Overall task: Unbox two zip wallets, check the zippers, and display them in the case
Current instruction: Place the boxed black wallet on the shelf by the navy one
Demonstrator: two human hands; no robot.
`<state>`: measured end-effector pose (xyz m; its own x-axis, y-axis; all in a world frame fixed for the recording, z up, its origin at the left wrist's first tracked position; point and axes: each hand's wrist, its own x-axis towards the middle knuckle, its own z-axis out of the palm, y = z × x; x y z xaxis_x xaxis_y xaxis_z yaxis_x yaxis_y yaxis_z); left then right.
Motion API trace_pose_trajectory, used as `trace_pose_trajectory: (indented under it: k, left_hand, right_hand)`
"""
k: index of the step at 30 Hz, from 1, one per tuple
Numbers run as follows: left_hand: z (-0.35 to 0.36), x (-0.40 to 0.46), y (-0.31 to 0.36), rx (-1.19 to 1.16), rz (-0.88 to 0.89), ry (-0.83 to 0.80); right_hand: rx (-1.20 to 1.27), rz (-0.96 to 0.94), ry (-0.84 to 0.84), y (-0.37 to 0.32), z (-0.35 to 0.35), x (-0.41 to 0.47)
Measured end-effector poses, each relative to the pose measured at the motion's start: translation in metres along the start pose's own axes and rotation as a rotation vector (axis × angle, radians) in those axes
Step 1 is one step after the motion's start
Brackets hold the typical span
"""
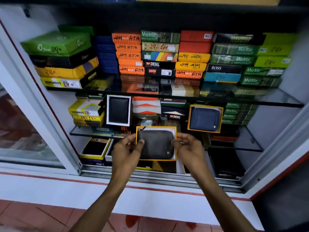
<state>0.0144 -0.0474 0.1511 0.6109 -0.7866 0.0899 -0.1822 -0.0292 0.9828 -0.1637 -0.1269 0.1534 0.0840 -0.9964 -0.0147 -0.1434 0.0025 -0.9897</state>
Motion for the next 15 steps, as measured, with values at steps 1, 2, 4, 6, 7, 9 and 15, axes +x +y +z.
trace_pose_trajectory:
  k: [1, 2, 4, 6, 7, 9, 15]
  left_hand:
    - [0.005, 0.010, 0.009, -0.015, 0.026, -0.014]
    - [0.011, 0.021, 0.016, -0.037, 0.045, -0.025]
    - [0.026, 0.043, 0.027, -0.071, 0.061, -0.055]
    - [0.040, 0.064, 0.034, -0.065, 0.051, -0.102]
    - [0.046, 0.073, 0.034, -0.044, 0.045, -0.126]
    - [0.056, 0.086, 0.033, 0.007, 0.022, -0.161]
    - [0.072, 0.103, 0.024, 0.113, -0.036, -0.179]
  right_hand:
    - [0.006, -0.029, 0.010, -0.009, 0.000, 0.012]
    - [0.013, -0.055, 0.024, -0.015, -0.001, 0.023]
    - [-0.012, -0.100, 0.051, -0.025, 0.000, 0.046]
    - [-0.051, -0.107, 0.049, -0.029, 0.004, 0.066]
    - [-0.059, -0.094, 0.044, -0.030, 0.006, 0.075]
    - [-0.082, -0.059, 0.037, -0.027, 0.011, 0.091]
    - [-0.166, -0.046, -0.003, -0.012, 0.020, 0.113]
